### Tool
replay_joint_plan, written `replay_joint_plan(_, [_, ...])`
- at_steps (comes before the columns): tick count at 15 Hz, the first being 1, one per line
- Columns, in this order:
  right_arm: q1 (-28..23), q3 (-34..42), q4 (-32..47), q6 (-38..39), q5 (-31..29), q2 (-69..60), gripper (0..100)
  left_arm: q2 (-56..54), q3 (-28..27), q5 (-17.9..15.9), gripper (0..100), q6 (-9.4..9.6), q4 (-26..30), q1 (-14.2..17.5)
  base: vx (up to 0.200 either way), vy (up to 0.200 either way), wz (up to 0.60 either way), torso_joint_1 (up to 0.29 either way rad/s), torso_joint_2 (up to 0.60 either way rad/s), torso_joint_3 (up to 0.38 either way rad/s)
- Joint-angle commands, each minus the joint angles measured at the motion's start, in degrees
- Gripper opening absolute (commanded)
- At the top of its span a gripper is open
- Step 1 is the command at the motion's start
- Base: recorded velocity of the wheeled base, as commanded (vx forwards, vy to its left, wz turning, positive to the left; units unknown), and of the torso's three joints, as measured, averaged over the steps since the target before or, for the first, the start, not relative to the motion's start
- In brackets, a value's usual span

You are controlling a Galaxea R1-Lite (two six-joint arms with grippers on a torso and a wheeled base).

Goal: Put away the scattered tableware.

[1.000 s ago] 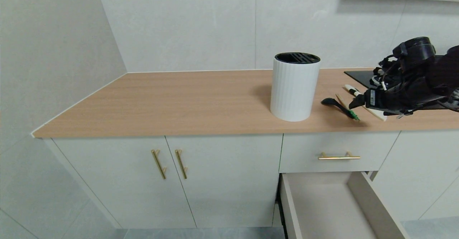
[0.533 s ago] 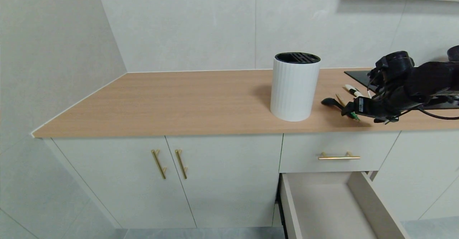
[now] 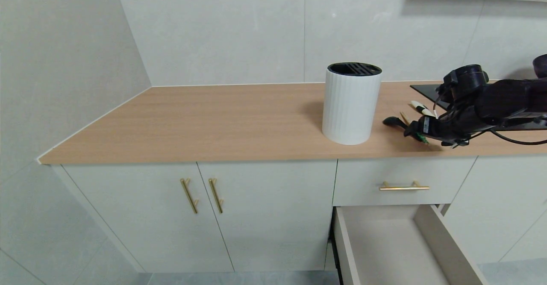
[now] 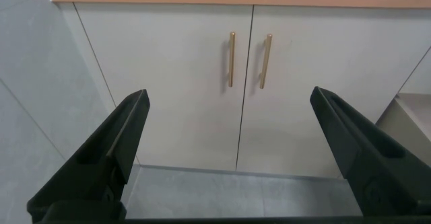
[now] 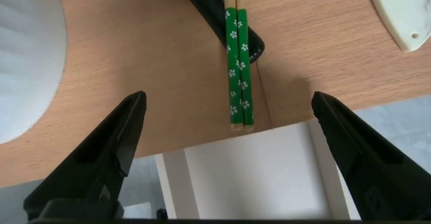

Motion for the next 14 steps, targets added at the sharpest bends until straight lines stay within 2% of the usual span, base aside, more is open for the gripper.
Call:
replay_joint_plan(1, [-0.03, -0.08, -0.32, -0.01, 0.02, 0.33, 100, 0.00, 0.00, 0.01, 100, -0.02, -0.02, 0.02, 0.000, 0.000, 0.00, 0.000, 0.00, 0.000])
replay_joint_plan(12, [-0.03, -0.08, -1.64, -0.10, 0.02, 2.00, 100, 0.00, 0.00, 0.01, 100, -0.02, -0.02, 0.02, 0.000, 0.000, 0.00, 0.000, 0.00, 0.000])
replay_joint_plan(13, [-0.03, -0.08, -1.99, -0.10, 0.02, 2.08, 0, 0.00, 0.00, 0.01, 100, -0.02, -0.02, 0.02, 0.000, 0.000, 0.00, 0.000, 0.00, 0.000])
replay_joint_plan(14, [-0.03, 0.01, -2.17, -0.10, 0.02, 2.08, 0, 0.00, 0.00, 0.01, 100, -0.02, -0.02, 0.02, 0.000, 0.000, 0.00, 0.000, 0.00, 0.000])
